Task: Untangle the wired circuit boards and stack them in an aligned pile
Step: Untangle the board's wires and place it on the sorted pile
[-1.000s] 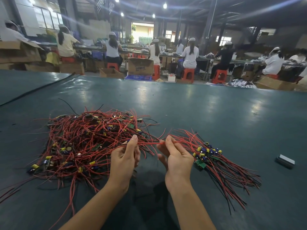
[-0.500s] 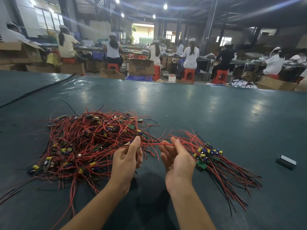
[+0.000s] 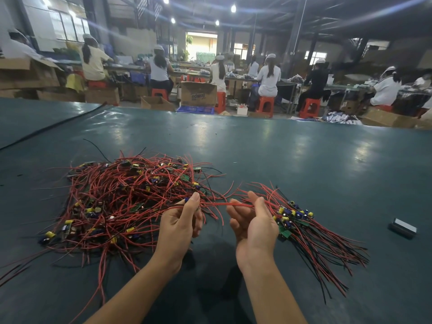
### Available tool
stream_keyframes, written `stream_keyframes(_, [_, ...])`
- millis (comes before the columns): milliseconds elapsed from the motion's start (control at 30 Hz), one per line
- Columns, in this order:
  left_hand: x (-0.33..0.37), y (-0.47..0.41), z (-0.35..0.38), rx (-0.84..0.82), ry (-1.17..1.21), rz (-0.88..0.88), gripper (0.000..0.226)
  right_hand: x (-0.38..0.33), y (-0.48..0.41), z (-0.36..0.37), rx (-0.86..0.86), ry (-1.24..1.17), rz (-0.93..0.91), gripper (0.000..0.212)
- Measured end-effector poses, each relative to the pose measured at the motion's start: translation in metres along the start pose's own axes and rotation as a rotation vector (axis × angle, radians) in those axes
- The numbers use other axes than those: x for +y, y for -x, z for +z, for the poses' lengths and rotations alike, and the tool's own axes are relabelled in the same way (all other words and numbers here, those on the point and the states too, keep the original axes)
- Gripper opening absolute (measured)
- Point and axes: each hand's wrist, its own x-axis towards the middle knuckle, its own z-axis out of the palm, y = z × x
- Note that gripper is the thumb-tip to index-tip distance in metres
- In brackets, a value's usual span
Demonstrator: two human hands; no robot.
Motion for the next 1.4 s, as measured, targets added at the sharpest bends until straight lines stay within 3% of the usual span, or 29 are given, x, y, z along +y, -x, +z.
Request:
stream_keyframes(367, [0.005, 0.003, 0.003, 0.000, -0.012, 0.026, 0.048, -0.002, 0.001, 0.002, 0.045, -0.021, -0.017, 0.032])
stream_keyframes(467, [0.007, 0.002, 0.003, 0.051, 0.000, 0.028, 0.043, 0.001, 0.007, 0.007, -0.032, 0.012, 0.055, 0.041])
stream_keyframes(600, [0.008, 0.004, 0.005, 0.006, -0.046, 0.054, 0.039, 0.020, 0.020, 0.015, -0.179, 0.238, 0.147, 0.026])
stream_keyframes(733, [0.005, 0.007, 0.006, -0.059, -0.201, 0.159, 0.037, 0.028, 0.027, 0.018, -0.181, 0.256, 0.098, 0.021])
stream_keyframes(833, [0.005, 0.009, 0.005, -0.161, -0.338, 0.272, 0.021, 0.020, 0.023, 0.018, -0.131, 0.204, 0.090, 0.028])
stream_keyframes(900, [0.001, 0.009, 0.001, -0.271, -0.553, 0.381, 0.015, 0.008, 0.018, 0.017, -0.075, 0.154, 0.090, 0.029])
stream_keyframes(967, [-0.006, 0.007, -0.005, -0.365, -0.873, 0.517, 0.024, -0.011, 0.009, 0.014, -0.037, 0.135, 0.069, 0.020])
stream_keyframes(1033, [-0.012, 0.004, -0.010, -0.406, -1.048, 0.677, 0.028, -0.038, -0.001, 0.010, -0.032, 0.170, 0.027, 0.016])
stream_keyframes(1167, [-0.012, 0.002, -0.012, -0.463, -1.195, 0.742, 0.030, -0.092, -0.019, 0.006, -0.067, 0.533, -0.068, 0.020])
stream_keyframes(1400, [-0.008, 0.002, -0.014, -0.455, -1.172, 0.658, 0.027, -0.132, -0.052, 0.003, -0.121, 1.300, -0.138, 0.023])
